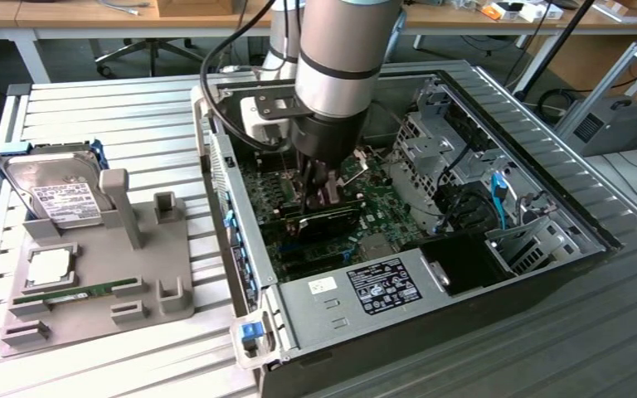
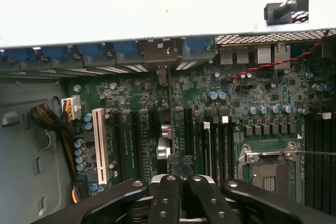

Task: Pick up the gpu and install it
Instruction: 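Press down on the gpu until it lock into place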

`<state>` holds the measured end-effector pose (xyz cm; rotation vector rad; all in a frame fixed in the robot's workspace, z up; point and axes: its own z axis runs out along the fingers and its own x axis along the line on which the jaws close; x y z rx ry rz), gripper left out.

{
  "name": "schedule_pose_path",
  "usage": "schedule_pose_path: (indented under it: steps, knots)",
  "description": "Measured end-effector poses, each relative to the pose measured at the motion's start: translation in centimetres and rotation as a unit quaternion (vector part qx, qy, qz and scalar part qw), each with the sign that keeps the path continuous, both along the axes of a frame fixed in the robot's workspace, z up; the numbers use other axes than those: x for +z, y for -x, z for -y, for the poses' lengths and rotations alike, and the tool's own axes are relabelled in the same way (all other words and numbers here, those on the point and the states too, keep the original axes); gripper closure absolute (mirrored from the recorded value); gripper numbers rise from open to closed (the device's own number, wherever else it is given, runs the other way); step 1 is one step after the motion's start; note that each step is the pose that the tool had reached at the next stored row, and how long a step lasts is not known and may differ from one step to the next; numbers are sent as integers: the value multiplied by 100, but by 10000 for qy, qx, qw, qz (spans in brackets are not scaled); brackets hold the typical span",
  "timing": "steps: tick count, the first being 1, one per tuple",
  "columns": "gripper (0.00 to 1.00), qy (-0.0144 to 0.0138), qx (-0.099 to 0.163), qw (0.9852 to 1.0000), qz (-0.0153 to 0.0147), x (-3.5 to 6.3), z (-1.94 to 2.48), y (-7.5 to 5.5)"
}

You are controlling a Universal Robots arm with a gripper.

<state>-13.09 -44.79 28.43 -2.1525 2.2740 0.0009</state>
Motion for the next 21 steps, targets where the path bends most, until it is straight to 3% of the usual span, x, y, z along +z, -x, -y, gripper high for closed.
schedule_pose_path:
  steps: [21]
  knots:
    - [89, 1, 0, 10000, -1, -76, 1, 11]
